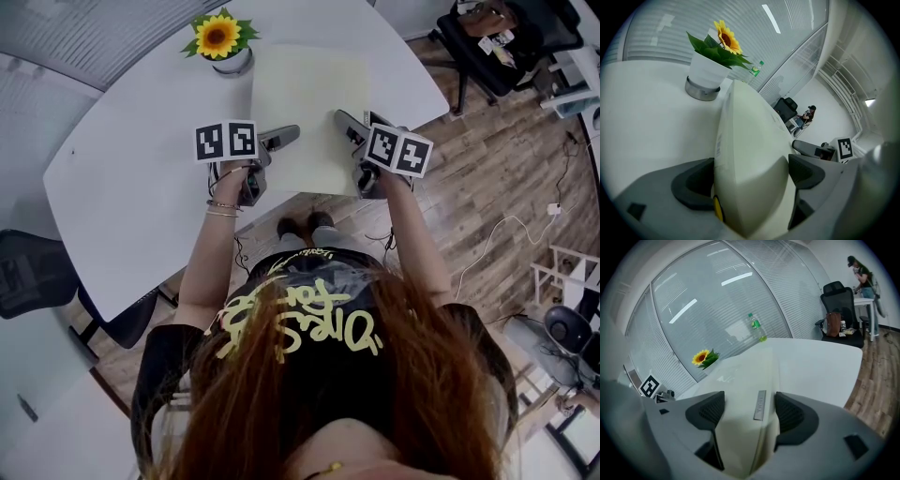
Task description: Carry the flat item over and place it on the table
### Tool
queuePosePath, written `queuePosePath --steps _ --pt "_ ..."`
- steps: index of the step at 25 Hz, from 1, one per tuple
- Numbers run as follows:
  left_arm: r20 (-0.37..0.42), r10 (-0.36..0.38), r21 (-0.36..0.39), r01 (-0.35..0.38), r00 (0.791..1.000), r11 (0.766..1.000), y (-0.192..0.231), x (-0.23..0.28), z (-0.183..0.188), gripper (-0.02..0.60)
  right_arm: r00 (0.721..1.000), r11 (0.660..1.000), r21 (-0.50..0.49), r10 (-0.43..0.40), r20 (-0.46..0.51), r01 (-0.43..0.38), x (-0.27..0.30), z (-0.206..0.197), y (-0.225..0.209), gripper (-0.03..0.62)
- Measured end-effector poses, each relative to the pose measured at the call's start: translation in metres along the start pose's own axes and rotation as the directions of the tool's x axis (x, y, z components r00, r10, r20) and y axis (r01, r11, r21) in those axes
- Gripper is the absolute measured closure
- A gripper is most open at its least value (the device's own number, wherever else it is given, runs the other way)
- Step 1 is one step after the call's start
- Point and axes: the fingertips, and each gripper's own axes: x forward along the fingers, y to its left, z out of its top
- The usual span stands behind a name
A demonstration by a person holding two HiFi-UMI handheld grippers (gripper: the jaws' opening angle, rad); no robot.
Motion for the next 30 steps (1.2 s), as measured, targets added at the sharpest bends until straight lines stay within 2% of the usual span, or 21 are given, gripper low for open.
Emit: queuePosePath --steps 6,11,13,15,19,22,27,30 --pt "0.006 -0.01 -0.006 0.01 1.0 1.0 0.001 0.0 0.001 0.086 0.999 0.998 0.022 0.051 0.0 -0.051 0.0 -0.002 0.0 0.25" --pt "0.021 -0.001 -0.009 0.001 1.0 1.0 0.001 -0.001 0.001 0.083 0.998 0.997 0.038 0.063 -0.018 -0.062 0.0 -0.004 0.0 0.25" --pt "0.045 0.017 0.004 -0.017 0.999 1.0 0.003 -0.004 0.003 0.081 0.997 0.996 0.058 0.073 -0.013 -0.072 -0.001 -0.003 0.0 0.25" --pt "0.081 0.055 0.048 -0.059 0.995 0.997 0.003 -0.01 0.008 0.081 0.997 0.996 0.048 0.072 -0.006 -0.072 -0.002 -0.001 0.001 0.25" --pt "0.153 0.104 0.117 -0.122 0.983 0.986 0.0 -0.019 0.017 0.082 0.999 0.997 -0.069 0.035 0.036 -0.032 -0.01 0.007 0.008 0.25" --pt "0.238 0.094 0.132 -0.128 0.967 0.983 -0.008 -0.033 0.027 0.084 0.996 0.982 -0.189 0.023 0.082 -0.008 -0.015 0.016 0.02 0.25" --pt "0.357 0.063 0.171 -0.131 0.932 0.977 -0.03 -0.065 0.053 0.084 0.986 0.951 -0.307 0.073 0.153 -0.023 -0.028 0.039 0.048 0.25" --pt "0.425 0.056 0.197 -0.153 0.903 0.968 -0.043 -0.084 0.067 0.084 0.971 0.926 -0.375 0.132 0.201 -0.048 -0.039 0.06 0.075 0.25"
